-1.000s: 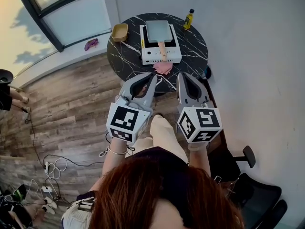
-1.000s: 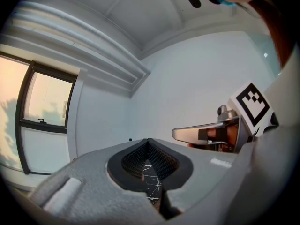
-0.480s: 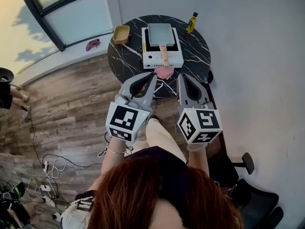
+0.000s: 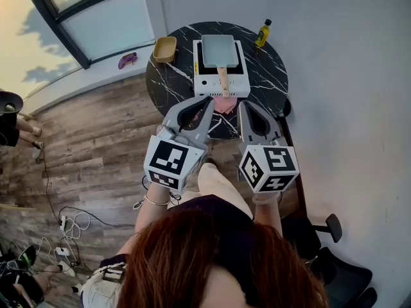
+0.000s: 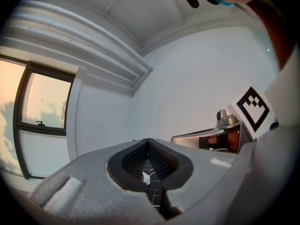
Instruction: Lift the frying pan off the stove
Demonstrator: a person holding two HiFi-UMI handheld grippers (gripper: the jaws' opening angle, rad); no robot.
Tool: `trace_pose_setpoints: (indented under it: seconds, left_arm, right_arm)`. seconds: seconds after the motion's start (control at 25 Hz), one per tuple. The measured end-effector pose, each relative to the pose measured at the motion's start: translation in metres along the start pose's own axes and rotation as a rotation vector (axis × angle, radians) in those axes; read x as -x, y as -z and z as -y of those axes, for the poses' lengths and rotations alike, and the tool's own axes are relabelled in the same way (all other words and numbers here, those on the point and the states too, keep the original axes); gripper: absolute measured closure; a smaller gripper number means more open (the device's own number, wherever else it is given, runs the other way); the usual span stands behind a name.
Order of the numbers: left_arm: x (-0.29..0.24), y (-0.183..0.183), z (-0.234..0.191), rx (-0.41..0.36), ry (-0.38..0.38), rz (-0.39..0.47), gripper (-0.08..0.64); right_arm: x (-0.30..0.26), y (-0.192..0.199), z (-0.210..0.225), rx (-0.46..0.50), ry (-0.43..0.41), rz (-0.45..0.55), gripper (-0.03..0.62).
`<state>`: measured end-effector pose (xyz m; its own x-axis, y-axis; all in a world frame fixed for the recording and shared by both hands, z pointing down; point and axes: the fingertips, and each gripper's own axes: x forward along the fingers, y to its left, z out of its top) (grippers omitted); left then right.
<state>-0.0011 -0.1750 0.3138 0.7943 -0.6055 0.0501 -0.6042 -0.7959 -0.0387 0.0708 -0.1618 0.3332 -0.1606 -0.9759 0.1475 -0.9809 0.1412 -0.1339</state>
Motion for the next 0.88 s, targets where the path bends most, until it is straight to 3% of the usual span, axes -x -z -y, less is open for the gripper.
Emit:
trace_pose_setpoints:
  seconds: [0.88]
  left_arm:
    - [-0.077,0.013,-0.050,0.034,-0.036,-0.035,0.548]
  right_arm:
    - [-0.088,0.019,0.050,-0.018,-0.044,-0.124,0.566]
